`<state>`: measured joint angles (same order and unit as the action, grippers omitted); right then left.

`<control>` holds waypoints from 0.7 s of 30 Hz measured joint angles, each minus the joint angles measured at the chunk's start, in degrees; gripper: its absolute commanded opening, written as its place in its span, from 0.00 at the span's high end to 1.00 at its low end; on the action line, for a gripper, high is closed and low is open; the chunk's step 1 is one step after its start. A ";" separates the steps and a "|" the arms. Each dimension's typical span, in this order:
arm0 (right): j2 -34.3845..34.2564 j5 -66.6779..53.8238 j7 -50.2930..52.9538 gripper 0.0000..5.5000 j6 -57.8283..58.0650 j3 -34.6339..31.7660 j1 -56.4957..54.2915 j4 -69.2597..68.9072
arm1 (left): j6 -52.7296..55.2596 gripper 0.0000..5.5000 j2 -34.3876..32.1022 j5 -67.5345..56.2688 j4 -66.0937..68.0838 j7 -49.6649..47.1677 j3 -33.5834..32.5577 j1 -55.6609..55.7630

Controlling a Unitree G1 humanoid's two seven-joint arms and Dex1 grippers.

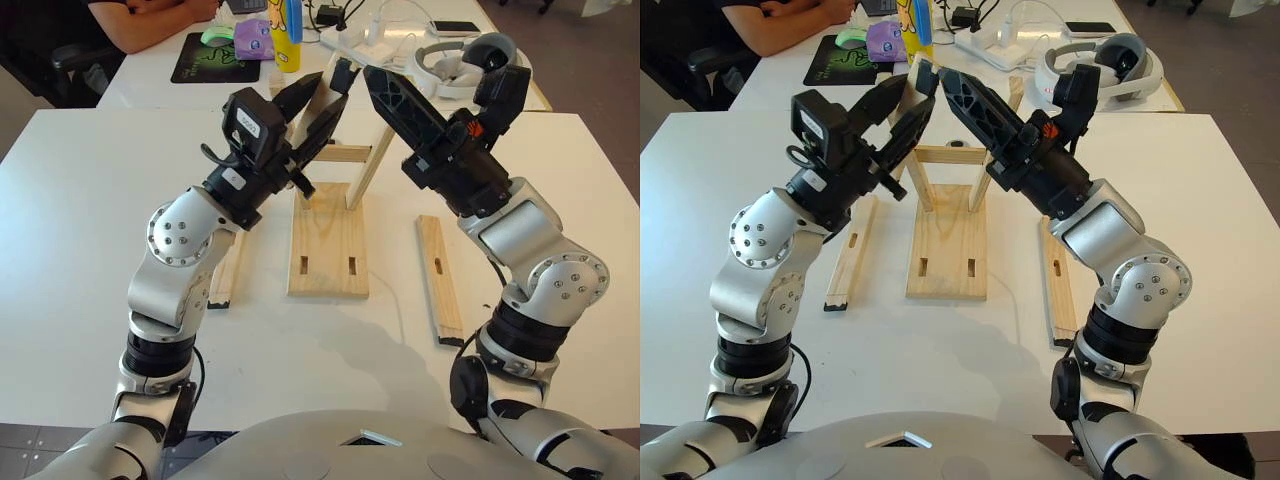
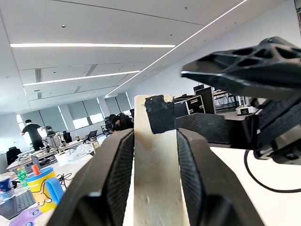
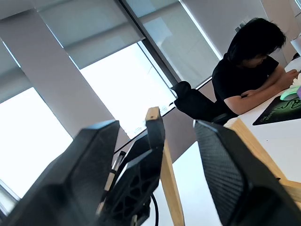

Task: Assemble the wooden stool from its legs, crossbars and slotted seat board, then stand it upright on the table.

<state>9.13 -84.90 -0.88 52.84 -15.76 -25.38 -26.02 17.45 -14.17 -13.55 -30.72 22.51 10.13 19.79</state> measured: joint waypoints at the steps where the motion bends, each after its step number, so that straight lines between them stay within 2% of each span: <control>1: 0.45 -0.44 0.26 0.47 -0.30 0.47 -0.43 0.08 | -0.18 0.75 0.30 0.37 0.10 -0.01 0.45 0.01; 8: 3.46 0.56 1.42 0.47 -2.07 3.96 -0.96 0.93 | -1.72 0.75 0.28 3.89 0.57 0.07 2.72 0.01; 16: 5.39 0.73 1.50 0.67 -3.51 5.34 -0.95 1.58 | -1.96 0.75 0.21 5.32 0.71 0.10 2.94 -0.07; 21: 5.60 0.68 1.49 0.83 -4.38 5.72 -0.95 1.72 | -2.05 0.75 0.16 5.33 1.14 0.22 2.93 -0.69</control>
<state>14.73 -84.21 0.61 48.46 -10.04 -26.33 -24.31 15.40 -14.01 -8.22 -29.58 22.73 13.06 19.10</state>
